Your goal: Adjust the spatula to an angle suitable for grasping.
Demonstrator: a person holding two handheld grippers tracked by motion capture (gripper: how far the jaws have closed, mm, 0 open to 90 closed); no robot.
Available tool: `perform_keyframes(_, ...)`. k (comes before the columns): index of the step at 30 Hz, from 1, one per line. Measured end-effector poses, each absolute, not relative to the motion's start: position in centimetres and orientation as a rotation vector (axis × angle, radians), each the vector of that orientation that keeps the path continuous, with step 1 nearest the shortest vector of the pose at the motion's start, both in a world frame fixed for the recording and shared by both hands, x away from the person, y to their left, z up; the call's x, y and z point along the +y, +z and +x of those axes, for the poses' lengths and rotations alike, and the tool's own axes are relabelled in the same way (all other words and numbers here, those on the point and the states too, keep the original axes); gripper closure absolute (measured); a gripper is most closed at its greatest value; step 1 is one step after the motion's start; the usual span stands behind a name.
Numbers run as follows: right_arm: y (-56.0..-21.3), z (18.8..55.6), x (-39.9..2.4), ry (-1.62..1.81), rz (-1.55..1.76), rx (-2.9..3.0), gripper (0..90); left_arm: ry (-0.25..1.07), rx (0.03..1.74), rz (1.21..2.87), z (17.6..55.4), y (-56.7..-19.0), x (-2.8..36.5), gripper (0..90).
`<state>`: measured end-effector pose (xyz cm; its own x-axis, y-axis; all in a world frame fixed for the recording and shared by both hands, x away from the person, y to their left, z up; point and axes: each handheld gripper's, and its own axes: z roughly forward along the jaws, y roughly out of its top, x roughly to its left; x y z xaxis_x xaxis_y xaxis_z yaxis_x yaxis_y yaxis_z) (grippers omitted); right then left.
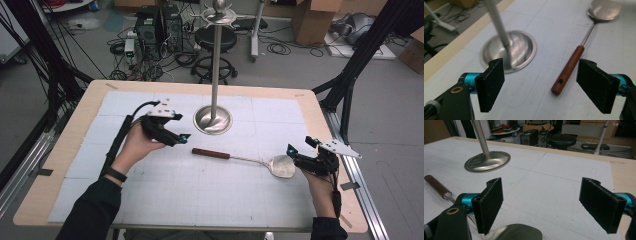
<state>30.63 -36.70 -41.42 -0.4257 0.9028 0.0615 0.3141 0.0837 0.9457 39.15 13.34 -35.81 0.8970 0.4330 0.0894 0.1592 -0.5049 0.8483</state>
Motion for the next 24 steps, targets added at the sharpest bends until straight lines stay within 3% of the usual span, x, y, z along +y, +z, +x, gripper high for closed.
perform_keyframes(2, -41.4, 30.7, -36.6, 1.350, 1.199, 1.805, 18.4, 0.420, 0.493, 2.033, 38.2, -36.5, 16.4, 23.0)
perform_keyframes(9, -41.4, 30.9, -36.4, 1.360, 1.200, 1.820, 18.4, 0.478, 0.634, 1.946, 36.6, -38.0, 21.1, 21.7)
perform_keyframes(15, -41.5, 31.1, -36.3, 1.359, 1.208, 1.824, 18.4, 0.493, 0.744, 1.861, 35.9, -39.3, 23.7, 18.0)
perform_keyframes(24, -41.4, 31.4, -35.6, 1.344, 1.189, 1.844, 18.4, 0.574, 0.771, 1.846, 34.3, -40.6, 25.5, 18.6)
